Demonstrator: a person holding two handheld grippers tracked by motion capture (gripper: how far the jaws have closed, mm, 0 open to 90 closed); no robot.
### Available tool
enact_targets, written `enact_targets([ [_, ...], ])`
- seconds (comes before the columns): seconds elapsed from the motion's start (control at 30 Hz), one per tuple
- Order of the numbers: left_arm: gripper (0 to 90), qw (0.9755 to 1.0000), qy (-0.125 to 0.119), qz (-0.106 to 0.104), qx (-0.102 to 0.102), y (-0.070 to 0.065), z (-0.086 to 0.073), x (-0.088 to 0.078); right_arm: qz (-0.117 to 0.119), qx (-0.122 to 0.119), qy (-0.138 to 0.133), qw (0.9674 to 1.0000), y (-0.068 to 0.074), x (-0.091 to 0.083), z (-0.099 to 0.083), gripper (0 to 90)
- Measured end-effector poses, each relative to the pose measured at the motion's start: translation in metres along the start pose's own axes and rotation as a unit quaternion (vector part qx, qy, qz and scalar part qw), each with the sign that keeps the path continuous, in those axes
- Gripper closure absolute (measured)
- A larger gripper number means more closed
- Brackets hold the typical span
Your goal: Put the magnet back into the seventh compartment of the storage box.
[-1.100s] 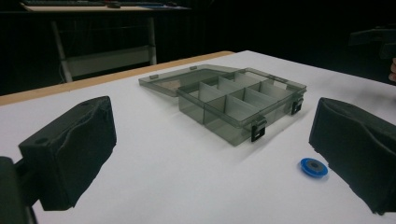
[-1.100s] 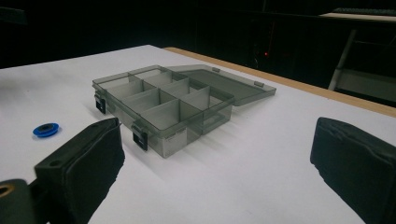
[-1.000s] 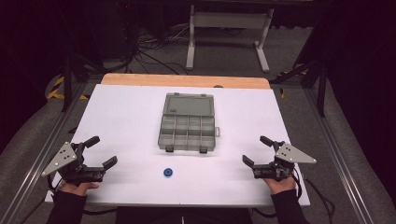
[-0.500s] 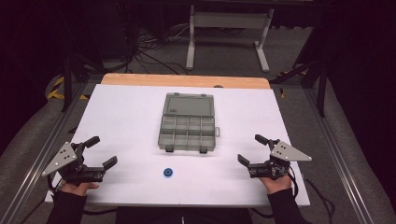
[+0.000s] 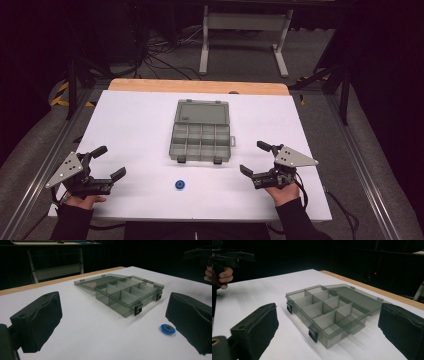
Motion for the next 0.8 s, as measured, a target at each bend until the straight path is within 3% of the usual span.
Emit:
enact_targets([
  [0.57,1.2,1.0,0.0,-0.001,-0.001,0.0,0.0,0.0,0.05,-0.012,0.0,0.9987,0.019,0.03,0.015,3.1],
  [0.8,1.2,1.0,-0.003,-0.001,-0.002,0.0,0.0,0.001,0.059,-0.011,0.013,0.9981,0.023,0.04,0.018,3.1],
])
Point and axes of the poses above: each handheld gripper's, and its own axes: x roughly forward along the jaws, z roughly out of its top, y roughly to its left, the point moved 3 cm from there along x, roughly forward along the jaws, and after that the axes turned 2 degrees about x, right-handed, at the moved point
